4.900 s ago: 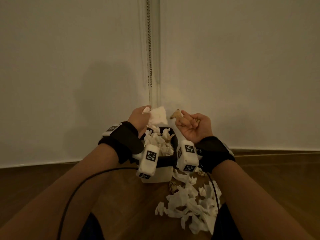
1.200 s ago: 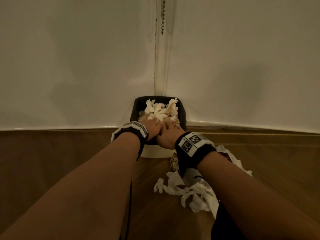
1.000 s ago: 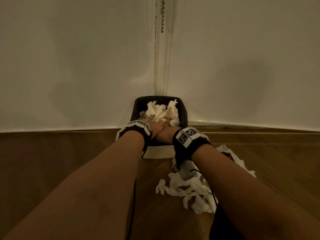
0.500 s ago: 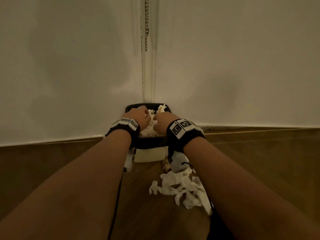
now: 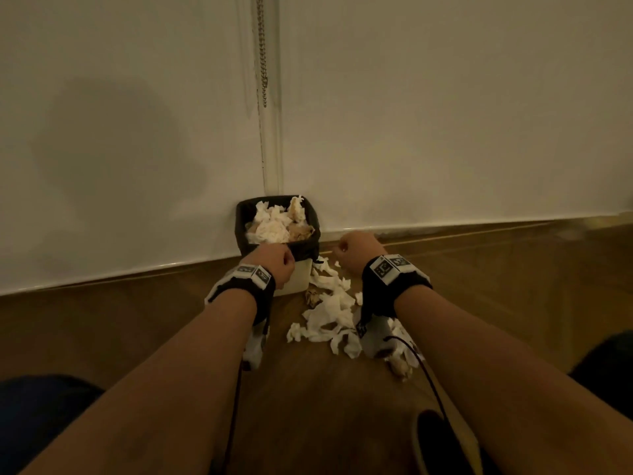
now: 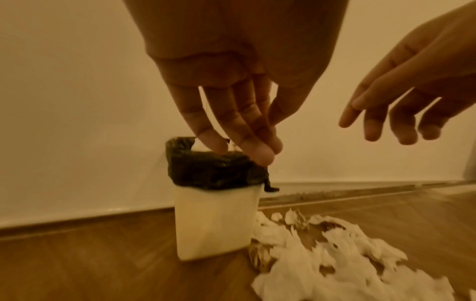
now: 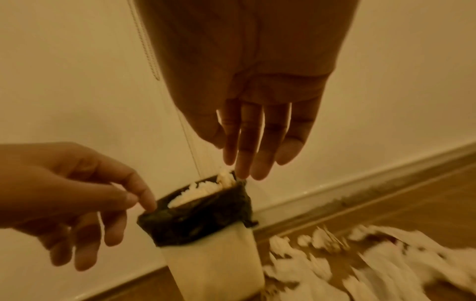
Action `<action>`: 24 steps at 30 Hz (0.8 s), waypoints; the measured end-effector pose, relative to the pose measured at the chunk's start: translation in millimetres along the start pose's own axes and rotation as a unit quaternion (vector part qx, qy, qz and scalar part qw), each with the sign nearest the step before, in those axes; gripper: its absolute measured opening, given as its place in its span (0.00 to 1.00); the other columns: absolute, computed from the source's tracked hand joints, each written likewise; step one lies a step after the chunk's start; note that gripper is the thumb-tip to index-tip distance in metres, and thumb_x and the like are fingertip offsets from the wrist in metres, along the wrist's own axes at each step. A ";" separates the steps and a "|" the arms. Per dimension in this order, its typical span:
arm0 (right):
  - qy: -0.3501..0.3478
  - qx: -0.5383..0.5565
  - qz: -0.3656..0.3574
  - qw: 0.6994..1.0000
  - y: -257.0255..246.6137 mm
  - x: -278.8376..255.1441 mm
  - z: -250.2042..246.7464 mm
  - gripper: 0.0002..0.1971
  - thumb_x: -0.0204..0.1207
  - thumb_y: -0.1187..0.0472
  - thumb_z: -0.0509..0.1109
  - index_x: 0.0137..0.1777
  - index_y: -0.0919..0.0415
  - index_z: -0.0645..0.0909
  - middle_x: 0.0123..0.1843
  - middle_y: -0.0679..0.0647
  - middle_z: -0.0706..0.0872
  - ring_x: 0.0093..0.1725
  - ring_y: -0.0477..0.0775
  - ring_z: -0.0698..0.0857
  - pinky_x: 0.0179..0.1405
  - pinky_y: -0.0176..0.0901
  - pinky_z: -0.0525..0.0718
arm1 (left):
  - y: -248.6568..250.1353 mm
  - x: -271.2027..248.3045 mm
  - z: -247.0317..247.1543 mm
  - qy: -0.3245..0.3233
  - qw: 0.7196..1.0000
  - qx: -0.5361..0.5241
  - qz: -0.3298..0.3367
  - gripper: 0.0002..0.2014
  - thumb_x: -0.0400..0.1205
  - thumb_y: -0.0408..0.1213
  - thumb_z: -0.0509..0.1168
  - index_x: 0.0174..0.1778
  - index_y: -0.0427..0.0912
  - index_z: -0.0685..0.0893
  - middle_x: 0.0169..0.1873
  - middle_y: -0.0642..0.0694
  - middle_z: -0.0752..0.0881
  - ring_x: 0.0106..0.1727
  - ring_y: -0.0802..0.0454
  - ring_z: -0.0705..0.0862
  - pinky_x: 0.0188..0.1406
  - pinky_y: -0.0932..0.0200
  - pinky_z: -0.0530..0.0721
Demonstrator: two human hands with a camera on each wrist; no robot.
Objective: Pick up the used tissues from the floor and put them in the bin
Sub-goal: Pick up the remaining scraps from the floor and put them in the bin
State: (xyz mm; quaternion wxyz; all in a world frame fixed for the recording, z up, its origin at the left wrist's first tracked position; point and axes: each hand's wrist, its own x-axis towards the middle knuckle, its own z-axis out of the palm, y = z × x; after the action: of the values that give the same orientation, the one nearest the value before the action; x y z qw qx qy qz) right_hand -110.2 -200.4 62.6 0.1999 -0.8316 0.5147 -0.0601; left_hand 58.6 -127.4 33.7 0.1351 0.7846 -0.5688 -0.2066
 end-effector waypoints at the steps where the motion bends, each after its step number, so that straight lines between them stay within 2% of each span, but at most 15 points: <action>1: -0.011 0.002 0.017 1.000 10.1 -6.6 7.3 0.14 0.79 0.58 0.61 0.33 0.62 0.78 0.36 0.59 0.83 0.37 0.57 0.80 0.36 0.41 0.75 | -1.1 -3.5 10.0 -0.017 1.000 0.002 -0.010 0.11 0.83 0.41 0.57 0.55 0.46 0.82 0.49 0.45 0.87 0.48 0.48 0.87 0.53 0.51 0.86; 2: -0.022 0.003 0.032 0.999 19.2 -12.2 15.1 0.15 0.79 0.58 0.61 0.33 0.63 0.79 0.34 0.58 0.82 0.37 0.57 0.80 0.35 0.42 0.75 | -2.0 -6.2 20.3 -0.032 0.999 0.010 -0.020 0.10 0.82 0.39 0.58 0.56 0.47 0.82 0.53 0.45 0.86 0.52 0.47 0.85 0.55 0.52 0.85; 4: -0.035 0.004 0.056 0.998 36.3 -21.6 31.0 0.14 0.80 0.58 0.60 0.39 0.64 0.82 0.35 0.57 0.82 0.37 0.57 0.81 0.35 0.42 0.76 | -6.3 -10.1 43.4 -0.054 0.997 0.031 -0.035 0.10 0.82 0.37 0.60 0.56 0.48 0.83 0.58 0.45 0.84 0.58 0.46 0.82 0.57 0.55 0.81; 6: -0.048 0.005 0.078 0.996 51.6 -29.1 48.1 0.13 0.80 0.58 0.60 0.40 0.62 0.81 0.36 0.56 0.82 0.37 0.55 0.80 0.34 0.41 0.75 | -14.7 -11.6 68.3 -0.063 0.996 0.036 -0.044 0.10 0.82 0.36 0.60 0.55 0.48 0.84 0.60 0.44 0.83 0.60 0.46 0.81 0.59 0.55 0.79; 9: -0.068 0.018 0.107 0.992 72.4 -32.8 74.7 0.14 0.80 0.60 0.61 0.33 0.61 0.78 0.32 0.55 0.79 0.34 0.53 0.79 0.29 0.38 0.72 | -26.3 -5.8 100.0 -0.076 0.995 0.038 -0.057 0.11 0.83 0.34 0.58 0.54 0.49 0.84 0.62 0.45 0.82 0.61 0.46 0.81 0.57 0.56 0.79; 11: -0.079 0.033 0.118 0.989 84.6 -30.4 91.4 0.13 0.80 0.60 0.61 0.37 0.64 0.81 0.35 0.56 0.81 0.36 0.54 0.80 0.29 0.38 0.74 | -27.7 1.8 118.4 -0.100 0.992 0.041 -0.067 0.12 0.82 0.33 0.58 0.54 0.50 0.84 0.62 0.45 0.82 0.61 0.46 0.81 0.54 0.58 0.79; 13: -0.090 0.050 0.122 0.987 94.7 -24.8 107.6 0.13 0.80 0.59 0.62 0.45 0.65 0.85 0.42 0.58 0.87 0.43 0.56 0.85 0.38 0.41 0.82 | -26.9 10.8 137.9 -0.103 0.992 0.029 -0.073 0.11 0.82 0.32 0.59 0.54 0.49 0.83 0.61 0.44 0.81 0.61 0.46 0.80 0.53 0.57 0.79; 15: -0.101 0.064 0.119 0.986 102.9 -18.5 122.3 0.13 0.80 0.58 0.62 0.52 0.64 0.85 0.49 0.58 0.89 0.50 0.56 0.87 0.51 0.46 0.85 | -27.4 18.9 159.3 -0.086 0.993 0.010 -0.077 0.11 0.82 0.34 0.60 0.57 0.49 0.81 0.63 0.42 0.77 0.60 0.43 0.79 0.55 0.54 0.80; 18: -0.102 0.056 0.103 0.988 111.3 -4.1 140.2 0.13 0.81 0.57 0.61 0.55 0.62 0.84 0.53 0.58 0.88 0.53 0.56 0.86 0.52 0.45 0.82 | -32.9 24.4 193.9 -0.067 0.993 0.017 -0.093 0.16 0.81 0.37 0.61 0.64 0.56 0.75 0.68 0.43 0.67 0.65 0.40 0.73 0.59 0.50 0.77; 21: -0.120 0.031 0.070 0.990 111.8 16.2 157.9 0.11 0.80 0.58 0.61 0.58 0.57 0.82 0.59 0.58 0.84 0.59 0.58 0.82 0.55 0.46 0.80 | -37.6 26.3 220.7 -0.065 0.991 0.084 -0.082 0.24 0.81 0.44 0.61 0.73 0.65 0.65 0.74 0.43 0.59 0.72 0.36 0.65 0.67 0.44 0.73; 24: -0.155 -0.021 0.018 0.988 104.4 37.9 176.1 0.13 0.79 0.58 0.64 0.62 0.51 0.78 0.68 0.58 0.71 0.69 0.62 0.70 0.67 0.52 0.73 | -43.0 30.9 239.6 -0.114 0.983 0.126 -0.075 0.27 0.82 0.51 0.59 0.75 0.70 0.57 0.78 0.41 0.53 0.76 0.32 0.58 0.73 0.36 0.66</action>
State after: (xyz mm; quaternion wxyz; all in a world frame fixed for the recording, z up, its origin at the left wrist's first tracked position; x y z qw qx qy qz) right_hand -125.6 -226.8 -143.3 0.2607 -0.8254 0.4937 0.0837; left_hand -11.7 -137.5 -201.1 -0.0461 0.8070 -0.5418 -0.2305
